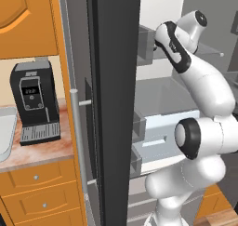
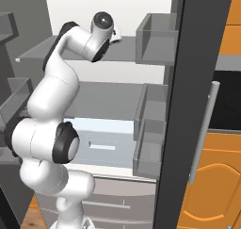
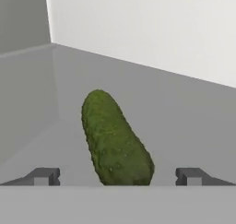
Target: Place one cucumber and one fish in each tupperware on the nearby counter, to pack two identical lunches.
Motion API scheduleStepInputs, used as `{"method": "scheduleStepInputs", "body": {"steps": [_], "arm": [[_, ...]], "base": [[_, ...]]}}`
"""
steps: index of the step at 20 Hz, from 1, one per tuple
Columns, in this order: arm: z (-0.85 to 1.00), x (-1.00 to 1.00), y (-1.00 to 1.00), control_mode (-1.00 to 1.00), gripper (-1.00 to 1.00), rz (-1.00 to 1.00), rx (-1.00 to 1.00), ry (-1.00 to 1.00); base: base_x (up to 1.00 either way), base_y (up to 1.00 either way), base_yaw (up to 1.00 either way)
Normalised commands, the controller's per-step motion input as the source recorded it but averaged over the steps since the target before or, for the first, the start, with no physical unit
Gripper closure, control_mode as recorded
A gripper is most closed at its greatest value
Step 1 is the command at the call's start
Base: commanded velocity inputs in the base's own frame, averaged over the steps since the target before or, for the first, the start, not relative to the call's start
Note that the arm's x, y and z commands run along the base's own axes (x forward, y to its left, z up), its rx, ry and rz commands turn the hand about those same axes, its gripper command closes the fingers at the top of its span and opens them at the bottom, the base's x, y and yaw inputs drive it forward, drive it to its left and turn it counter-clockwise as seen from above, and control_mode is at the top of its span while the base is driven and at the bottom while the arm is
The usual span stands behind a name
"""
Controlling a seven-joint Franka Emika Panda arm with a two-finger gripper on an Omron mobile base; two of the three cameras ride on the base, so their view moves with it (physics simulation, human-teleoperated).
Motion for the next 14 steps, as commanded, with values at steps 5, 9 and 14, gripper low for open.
{"method": "scheduleStepInputs", "body": {"steps": [5, 9, 14], "arm": [[-0.16, 0.49, 0.1, -1.0, -1.0, 0.0, -0.07, 0.01], [-0.18, 0.38, 0.16, -1.0, -1.0, 0.0, -0.09, 0.0], [-0.24, 0.23, 0.13, -1.0, -1.0, 0.0, -0.08, 0.0]], "base": [[0.0, 0.0, 0.0], [0.0, 0.0, 0.0], [0.0, 0.0, 0.0]]}}
